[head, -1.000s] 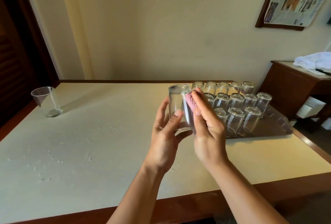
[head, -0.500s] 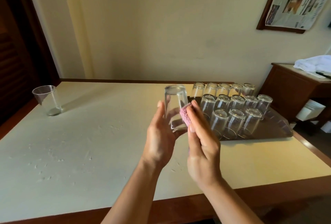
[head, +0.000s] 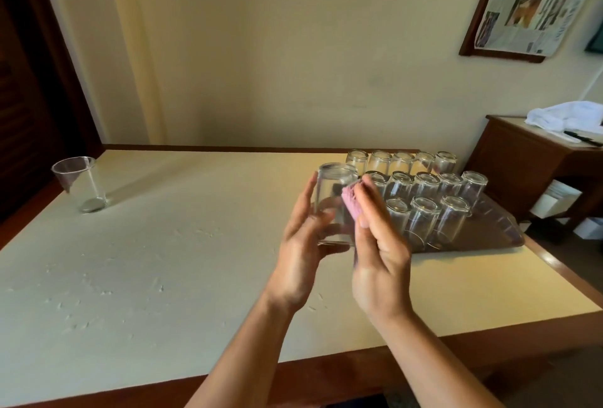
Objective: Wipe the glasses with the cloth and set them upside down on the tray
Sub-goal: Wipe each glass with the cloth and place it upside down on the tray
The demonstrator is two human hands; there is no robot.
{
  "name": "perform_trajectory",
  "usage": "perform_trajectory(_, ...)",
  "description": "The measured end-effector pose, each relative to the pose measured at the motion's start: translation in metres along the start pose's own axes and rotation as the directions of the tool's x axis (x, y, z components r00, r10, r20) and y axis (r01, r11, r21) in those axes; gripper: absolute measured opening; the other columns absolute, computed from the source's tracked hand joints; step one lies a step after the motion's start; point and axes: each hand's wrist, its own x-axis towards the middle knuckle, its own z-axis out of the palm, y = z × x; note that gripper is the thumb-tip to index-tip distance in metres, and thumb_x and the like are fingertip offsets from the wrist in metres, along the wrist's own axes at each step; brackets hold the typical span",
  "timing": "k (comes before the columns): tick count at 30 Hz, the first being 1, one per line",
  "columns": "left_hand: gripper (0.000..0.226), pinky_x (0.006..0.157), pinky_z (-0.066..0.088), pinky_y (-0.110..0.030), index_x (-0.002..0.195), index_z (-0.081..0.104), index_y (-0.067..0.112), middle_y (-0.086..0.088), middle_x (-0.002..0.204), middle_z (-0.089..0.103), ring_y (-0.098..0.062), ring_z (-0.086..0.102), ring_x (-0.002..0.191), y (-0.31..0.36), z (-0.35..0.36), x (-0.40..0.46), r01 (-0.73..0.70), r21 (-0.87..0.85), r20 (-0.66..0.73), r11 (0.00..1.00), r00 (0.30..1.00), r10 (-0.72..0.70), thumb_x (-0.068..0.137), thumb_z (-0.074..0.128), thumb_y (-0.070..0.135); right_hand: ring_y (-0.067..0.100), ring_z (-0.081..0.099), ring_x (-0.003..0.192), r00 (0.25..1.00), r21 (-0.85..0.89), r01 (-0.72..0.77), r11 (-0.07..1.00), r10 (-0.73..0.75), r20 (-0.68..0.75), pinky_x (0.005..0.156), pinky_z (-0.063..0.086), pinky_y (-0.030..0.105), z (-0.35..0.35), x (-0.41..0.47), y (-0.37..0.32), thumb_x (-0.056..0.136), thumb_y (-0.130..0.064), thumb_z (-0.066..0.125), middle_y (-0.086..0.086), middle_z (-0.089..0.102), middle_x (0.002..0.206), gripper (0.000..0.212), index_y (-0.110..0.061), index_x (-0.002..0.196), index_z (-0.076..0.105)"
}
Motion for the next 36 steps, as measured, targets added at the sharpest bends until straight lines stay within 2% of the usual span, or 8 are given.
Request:
perform_trajectory(5,0.08,0.106,0.053,-0.044,0.158,0.04,0.018,-0.01,0.144,0.063,-0.028,0.063,0.131,0.0,0.008,0.0,-0.091,0.044,-0.141,0.995,0.985,0.096,0.087,0.076,0.016,0.031,0.041,0.148,0.999,-0.016,0.0,1.0,-0.001,-0.049,0.12,0.036,0.049,-0.001,0.013,0.002,0.106,-0.008,0.044,0.014,0.045,0.157,0.042,-0.016,0.147,0.05)
perform_trajectory(10,0.032,0.085,0.054,-0.036,0.114,0.079,0.035,0.001,0.117,0.076,-0.014,0.07,0.095,0.005,0.002,0.002,-0.004,-0.088,-0.096,0.996,0.995,-0.004,0.101,0.052,0.046,0.028,0.048,0.143,0.999,0.018,0.047,0.999,-0.047,-0.002,0.114,0.044,0.046,0.009,-0.017,-0.003,0.103,0.004,0.042,0.02,0.038,0.159,0.04,0.002,0.142,0.047)
perform_trajectory(13,0.04,0.087,0.055,-0.042,0.143,0.06,0.038,-0.007,0.136,0.069,-0.022,0.068,0.105,0.002,0.002,-0.004,0.088,-0.072,0.04,0.993,0.996,-0.086,0.106,0.047,0.042,0.029,0.044,0.146,0.998,-0.02,0.041,0.999,-0.042,-0.044,0.119,0.039,0.046,-0.002,0.011,-0.002,0.104,0.003,0.043,0.018,0.041,0.158,0.041,-0.003,0.144,0.046)
perform_trajectory(16,0.063,0.083,0.058,-0.042,0.154,0.047,0.028,-0.012,0.132,0.07,-0.027,0.071,0.097,0.0,0.008,-0.004,0.017,-0.057,-0.032,0.998,0.999,-0.019,0.093,0.065,0.027,0.025,0.043,0.147,0.998,-0.08,0.022,0.997,-0.026,-0.056,0.12,0.037,0.038,-0.007,0.017,-0.001,0.104,0.0,0.043,0.015,0.045,0.156,0.039,-0.003,0.143,0.049)
perform_trajectory(23,0.051,0.11,0.047,-0.057,0.154,0.042,0.045,-0.002,0.144,0.065,-0.037,0.063,0.129,-0.002,0.003,-0.003,0.088,-0.031,0.067,0.996,0.994,-0.086,0.103,0.045,0.046,0.024,0.045,0.146,0.998,-0.04,0.025,0.999,-0.027,-0.052,0.118,0.041,0.04,-0.01,0.0,0.003,0.104,0.0,0.044,0.021,0.04,0.157,0.04,-0.001,0.144,0.045)
perform_trajectory(26,0.064,0.104,0.051,-0.057,0.156,0.039,0.04,-0.006,0.138,0.068,-0.042,0.065,0.119,-0.008,0.006,-0.005,0.086,-0.083,0.027,0.993,0.996,-0.084,0.096,0.058,0.033,0.022,0.041,0.148,0.996,-0.125,0.018,0.992,-0.028,-0.083,0.12,0.038,0.04,-0.016,0.012,0.004,0.104,-0.001,0.044,0.014,0.045,0.156,0.039,-0.005,0.143,0.049)
perform_trajectory(31,0.064,0.082,0.058,-0.033,0.151,0.049,0.017,-0.006,0.122,0.074,-0.021,0.072,0.096,-0.007,0.008,0.001,0.03,-0.105,-0.067,0.994,0.997,-0.038,0.089,0.068,0.02,0.023,0.04,0.149,0.999,-0.122,0.013,0.992,-0.019,-0.05,0.119,0.037,0.036,-0.007,-0.018,0.003,0.103,0.0,0.045,0.013,0.044,0.157,0.04,-0.001,0.143,0.05)
perform_trajectory(36,0.051,0.106,0.05,-0.049,0.15,0.053,0.031,-0.009,0.139,0.066,-0.029,0.065,0.125,-0.013,0.009,-0.006,0.126,-0.094,0.017,0.988,0.992,-0.125,0.1,0.052,0.04,0.021,0.04,0.149,0.996,-0.091,0.015,0.996,-0.023,-0.083,0.121,0.035,0.036,-0.011,0.011,0.001,0.104,-0.001,0.044,0.014,0.044,0.156,0.039,-0.007,0.142,0.049)
